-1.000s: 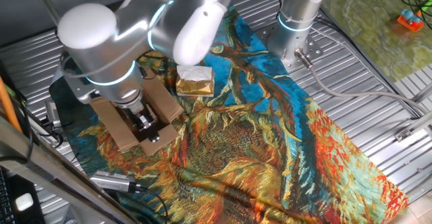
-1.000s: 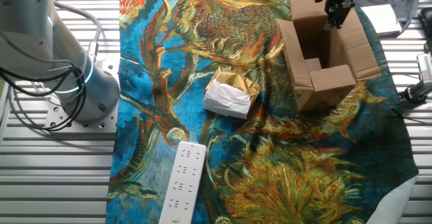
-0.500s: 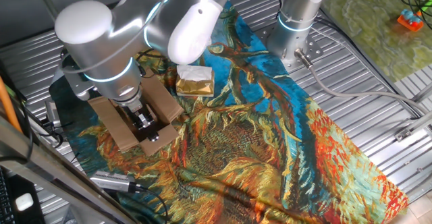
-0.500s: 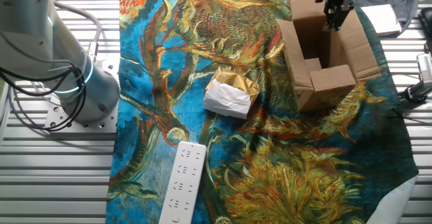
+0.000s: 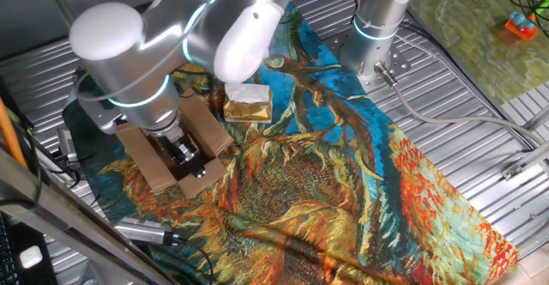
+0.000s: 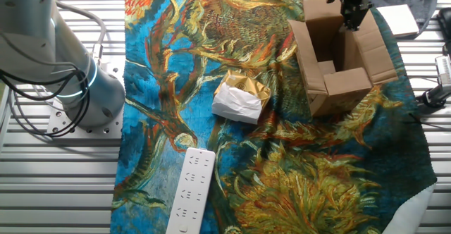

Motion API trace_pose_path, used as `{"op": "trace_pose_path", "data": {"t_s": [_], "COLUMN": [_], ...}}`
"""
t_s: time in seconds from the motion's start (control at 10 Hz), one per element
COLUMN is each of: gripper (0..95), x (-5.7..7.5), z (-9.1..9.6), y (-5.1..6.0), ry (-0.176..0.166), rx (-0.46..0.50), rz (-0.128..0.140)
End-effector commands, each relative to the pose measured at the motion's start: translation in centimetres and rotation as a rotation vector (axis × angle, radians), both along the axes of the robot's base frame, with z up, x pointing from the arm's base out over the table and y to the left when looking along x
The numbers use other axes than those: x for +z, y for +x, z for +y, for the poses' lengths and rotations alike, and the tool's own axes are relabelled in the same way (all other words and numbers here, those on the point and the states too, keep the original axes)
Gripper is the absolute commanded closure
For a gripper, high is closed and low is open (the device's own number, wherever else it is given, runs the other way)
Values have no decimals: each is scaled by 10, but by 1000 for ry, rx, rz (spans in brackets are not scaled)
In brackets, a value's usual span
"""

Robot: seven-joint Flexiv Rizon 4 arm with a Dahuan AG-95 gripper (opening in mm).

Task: Cover the box

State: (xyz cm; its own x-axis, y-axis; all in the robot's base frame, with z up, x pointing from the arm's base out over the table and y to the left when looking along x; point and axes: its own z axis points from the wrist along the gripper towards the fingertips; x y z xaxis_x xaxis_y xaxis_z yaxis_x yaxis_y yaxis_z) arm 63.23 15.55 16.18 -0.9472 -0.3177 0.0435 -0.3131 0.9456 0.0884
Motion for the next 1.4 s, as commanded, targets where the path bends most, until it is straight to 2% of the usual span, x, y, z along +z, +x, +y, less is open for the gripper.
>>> {"op": "trace_pose_path", "data": {"t_s": [0.1,0.2,0.4,0.7,0.9,1.0,1.1,1.3,1.4], "gripper": [190,190,190,190,190,190,190,190,190], "x": [0,0,0,4,2,-1,-5,-11,-15], "z": [-1,-1,-1,41,55,60,64,65,64], "y": [-3,-3,-3,-11,-12,-12,-10,-8,-8], "ry": [25,35,32,19,-8,-34,-97,-179,-240], "rx": [23,13,-26,-110,-116,-117,-88,-39,-5], "rz": [-5,-3,-6,-10,-10,-9,-15,-35,-42]}}
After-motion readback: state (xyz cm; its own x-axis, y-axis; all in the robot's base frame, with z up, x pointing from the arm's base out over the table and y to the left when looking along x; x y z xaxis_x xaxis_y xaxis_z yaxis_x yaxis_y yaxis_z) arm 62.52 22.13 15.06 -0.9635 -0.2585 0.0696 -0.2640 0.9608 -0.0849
